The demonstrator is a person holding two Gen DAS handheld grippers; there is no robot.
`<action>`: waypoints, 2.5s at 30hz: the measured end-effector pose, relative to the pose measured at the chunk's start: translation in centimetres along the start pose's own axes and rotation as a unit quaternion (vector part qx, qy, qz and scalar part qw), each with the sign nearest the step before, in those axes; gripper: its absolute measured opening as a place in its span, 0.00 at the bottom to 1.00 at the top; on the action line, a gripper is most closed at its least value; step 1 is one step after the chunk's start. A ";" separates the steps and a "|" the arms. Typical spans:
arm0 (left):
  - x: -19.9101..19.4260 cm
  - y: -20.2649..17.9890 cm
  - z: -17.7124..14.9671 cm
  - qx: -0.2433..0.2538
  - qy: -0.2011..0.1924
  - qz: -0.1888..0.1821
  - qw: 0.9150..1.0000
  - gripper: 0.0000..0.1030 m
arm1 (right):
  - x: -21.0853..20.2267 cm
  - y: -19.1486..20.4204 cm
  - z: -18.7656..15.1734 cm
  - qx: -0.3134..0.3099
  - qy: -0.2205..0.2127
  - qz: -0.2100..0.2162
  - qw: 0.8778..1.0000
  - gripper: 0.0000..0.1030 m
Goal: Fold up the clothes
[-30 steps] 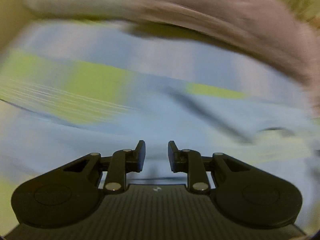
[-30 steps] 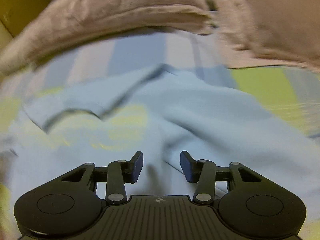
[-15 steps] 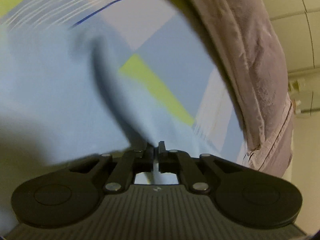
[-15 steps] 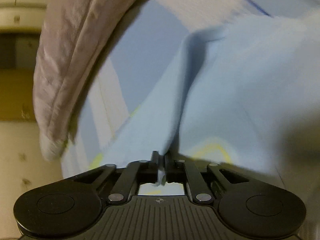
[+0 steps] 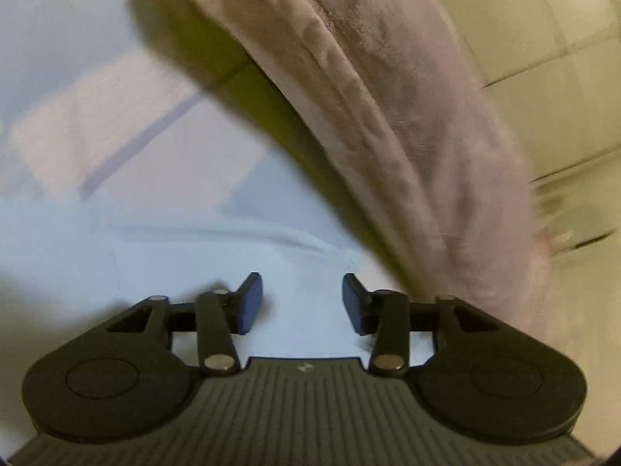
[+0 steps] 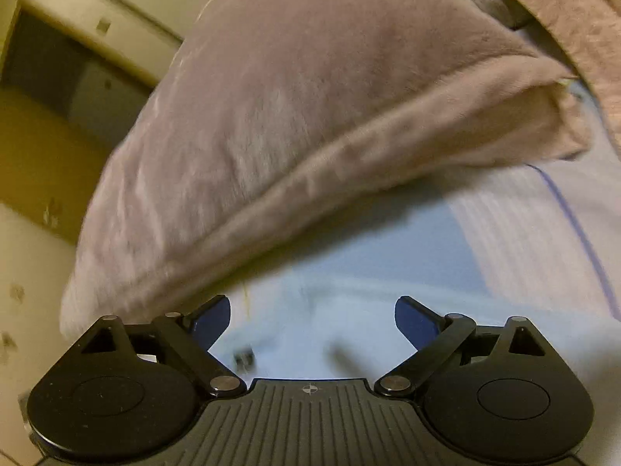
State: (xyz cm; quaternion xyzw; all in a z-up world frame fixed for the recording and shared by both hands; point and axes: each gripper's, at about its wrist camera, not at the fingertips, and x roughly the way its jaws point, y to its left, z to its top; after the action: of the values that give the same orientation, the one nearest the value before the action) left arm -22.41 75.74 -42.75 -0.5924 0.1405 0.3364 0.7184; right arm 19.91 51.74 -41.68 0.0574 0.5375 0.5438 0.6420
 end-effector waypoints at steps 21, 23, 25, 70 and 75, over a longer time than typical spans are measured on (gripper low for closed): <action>-27.7 9.1 -23.0 0.088 0.050 0.212 0.972 0.37 | -25.6 -6.2 -22.5 0.053 0.114 -0.048 0.991 0.47; -29.1 10.0 -25.1 0.054 0.039 0.204 0.977 0.42 | -27.0 -6.5 -25.2 0.072 0.131 -0.050 0.988 0.47; -29.4 10.6 -26.5 0.038 0.032 0.194 0.980 0.48 | -27.3 -6.1 -27.0 0.079 0.128 -0.045 0.988 0.47; -23.2 0.4 -28.8 0.151 0.036 0.178 0.972 0.17 | -39.1 -22.4 -17.6 0.351 -0.217 -0.108 0.905 0.27; -20.4 0.9 -28.1 0.122 0.043 0.187 0.974 0.18 | -37.7 -26.6 -14.9 0.354 -0.216 -0.134 0.900 0.18</action>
State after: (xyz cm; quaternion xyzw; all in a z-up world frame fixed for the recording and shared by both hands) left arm -32.43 42.78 -38.48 -0.4772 0.3193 0.4193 0.7033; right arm 31.99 4.83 -41.74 0.3245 0.5452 0.2004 0.7465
